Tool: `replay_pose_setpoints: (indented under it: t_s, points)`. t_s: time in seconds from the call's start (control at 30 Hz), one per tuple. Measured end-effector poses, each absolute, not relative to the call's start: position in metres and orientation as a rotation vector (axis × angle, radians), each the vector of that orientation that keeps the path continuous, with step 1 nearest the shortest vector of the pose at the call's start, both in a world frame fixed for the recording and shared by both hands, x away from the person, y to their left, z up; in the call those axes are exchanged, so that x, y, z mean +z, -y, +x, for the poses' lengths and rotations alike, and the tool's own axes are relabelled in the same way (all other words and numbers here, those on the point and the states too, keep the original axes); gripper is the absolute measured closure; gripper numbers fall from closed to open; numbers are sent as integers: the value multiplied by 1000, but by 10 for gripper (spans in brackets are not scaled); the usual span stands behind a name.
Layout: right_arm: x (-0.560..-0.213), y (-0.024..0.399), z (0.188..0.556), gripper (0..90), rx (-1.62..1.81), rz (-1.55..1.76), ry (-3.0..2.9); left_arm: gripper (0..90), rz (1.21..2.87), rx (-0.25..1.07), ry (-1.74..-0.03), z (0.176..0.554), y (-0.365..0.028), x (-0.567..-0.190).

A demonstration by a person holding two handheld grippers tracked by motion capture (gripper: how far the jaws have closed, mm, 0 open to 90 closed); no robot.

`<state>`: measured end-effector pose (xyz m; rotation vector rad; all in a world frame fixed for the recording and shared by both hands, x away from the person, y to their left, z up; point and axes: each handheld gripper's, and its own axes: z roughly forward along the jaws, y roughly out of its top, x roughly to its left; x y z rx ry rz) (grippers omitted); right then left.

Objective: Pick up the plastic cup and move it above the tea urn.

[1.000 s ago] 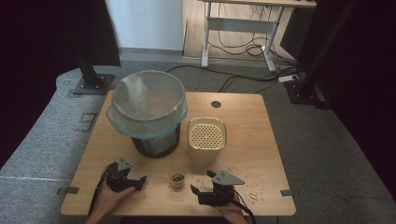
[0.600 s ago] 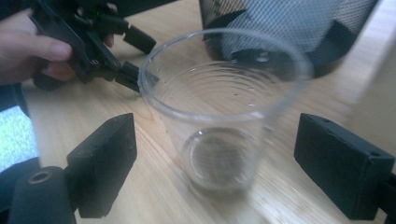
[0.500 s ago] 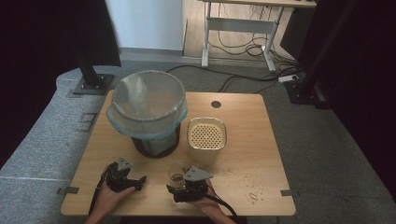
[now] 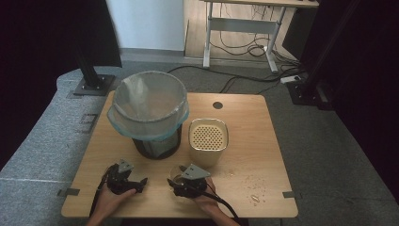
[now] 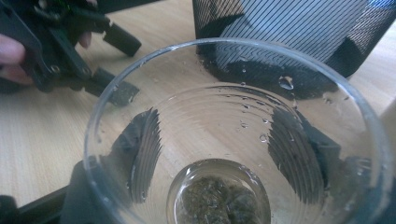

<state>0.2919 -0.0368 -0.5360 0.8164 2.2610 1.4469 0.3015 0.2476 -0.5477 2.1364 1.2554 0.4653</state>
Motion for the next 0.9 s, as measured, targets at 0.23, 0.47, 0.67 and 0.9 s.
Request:
replay_pose_setpoints:
  t_s: [0.23,0.47,0.67,0.9]
  points:
    - [-509,67,288,371,1562,839,-2195,7,2136,465,-1256,302,-248,-548]
    - [-483,95,282,380,1632,843,-2118,8,2136,467,-1255,301,-248,-548]
    - [-464,111,280,384,1654,834,-2080,8,2135,466,-1256,301,-248,-548]
    - [-444,122,279,389,1705,845,-2042,6,2137,466,-1254,301,-248,-548]
